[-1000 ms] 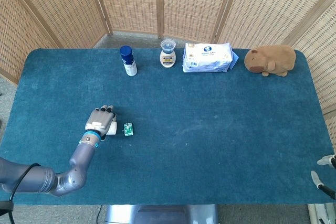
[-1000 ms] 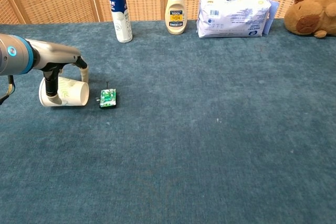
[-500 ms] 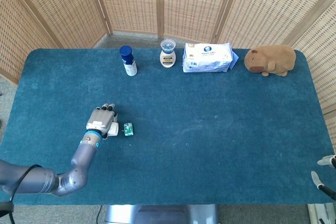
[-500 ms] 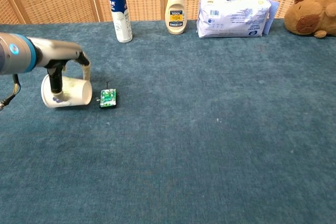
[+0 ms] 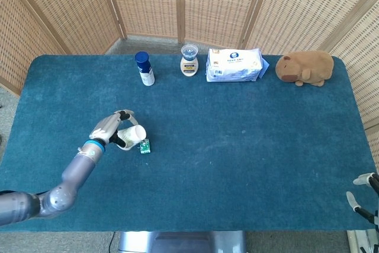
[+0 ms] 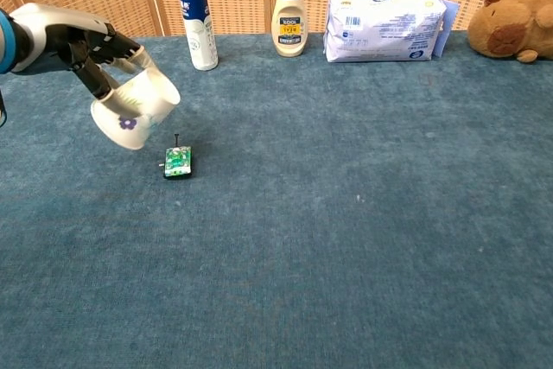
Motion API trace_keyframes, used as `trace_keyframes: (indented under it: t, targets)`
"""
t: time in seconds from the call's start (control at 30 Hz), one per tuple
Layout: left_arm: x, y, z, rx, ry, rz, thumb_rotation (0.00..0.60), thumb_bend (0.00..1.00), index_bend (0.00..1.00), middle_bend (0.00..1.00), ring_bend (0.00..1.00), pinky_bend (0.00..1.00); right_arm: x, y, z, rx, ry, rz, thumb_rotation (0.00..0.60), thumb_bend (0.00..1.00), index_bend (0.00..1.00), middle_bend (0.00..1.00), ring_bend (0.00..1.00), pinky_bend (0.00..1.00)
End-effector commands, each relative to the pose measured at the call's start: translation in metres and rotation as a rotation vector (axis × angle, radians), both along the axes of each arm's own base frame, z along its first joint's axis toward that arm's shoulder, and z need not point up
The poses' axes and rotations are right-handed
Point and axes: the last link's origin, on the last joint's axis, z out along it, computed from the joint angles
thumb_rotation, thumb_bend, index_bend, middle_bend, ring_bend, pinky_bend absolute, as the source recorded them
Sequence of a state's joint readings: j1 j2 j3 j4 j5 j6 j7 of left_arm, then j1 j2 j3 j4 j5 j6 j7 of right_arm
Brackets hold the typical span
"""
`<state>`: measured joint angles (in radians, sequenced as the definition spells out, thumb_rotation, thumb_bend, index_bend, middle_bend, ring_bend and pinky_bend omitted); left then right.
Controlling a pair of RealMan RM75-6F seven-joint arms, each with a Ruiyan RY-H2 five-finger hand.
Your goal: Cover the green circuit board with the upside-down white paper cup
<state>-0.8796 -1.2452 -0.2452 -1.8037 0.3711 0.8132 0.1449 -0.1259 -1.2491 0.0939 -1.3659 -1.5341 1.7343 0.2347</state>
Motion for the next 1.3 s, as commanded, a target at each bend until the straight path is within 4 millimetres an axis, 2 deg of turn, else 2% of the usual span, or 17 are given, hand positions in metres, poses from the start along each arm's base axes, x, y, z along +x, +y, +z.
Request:
trace_keyframes:
  t: [0.03,0.23,0.4,0.67,0.97,1.3]
  targets:
    - [-0.006,0.0,0.013,-0.029,-0.233,0.096,0.599,0.25,0.5,0.15,0.0,0.19,0.0,0.0,0.0,-0.001,0.0,0.001,0.6,0.31,0.48,0.44,0.47,0.37]
    - [-0.017,0.002,0.017,-0.024,-0.331,0.127,0.599,0.25,0.5,0.15,0.0,0.19,0.001,0.0,-0.001,0.0,-0.001,0.005,0.6,0.31,0.48,0.44,0.47,0.37]
    - [-0.024,0.002,0.012,-0.007,-0.359,0.111,0.599,0.25,0.5,0.15,0.0,0.19,0.002,-0.001,-0.002,0.004,-0.001,0.008,0.6,0.31,0.48,0.44,0.47,0.37]
    - [-0.027,0.0,-0.008,0.001,-0.415,0.064,0.6,0.24,0.5,0.15,0.0,0.19,0.003,-0.003,-0.001,0.002,0.004,0.007,0.6,0.31,0.48,0.44,0.47,0.37]
    - [-0.029,-0.001,-0.031,0.005,-0.361,-0.017,0.599,0.23,0.5,0.15,0.0,0.19,0.002,-0.002,-0.001,0.0,-0.013,-0.002,0.6,0.31,0.48,0.44,0.48,0.37]
    - [-0.016,0.007,-0.06,0.025,-0.381,-0.07,0.6,0.23,0.5,0.15,0.0,0.19,0.001,0.0,0.003,-0.011,-0.018,-0.011,0.6,0.31,0.48,0.44,0.48,0.37]
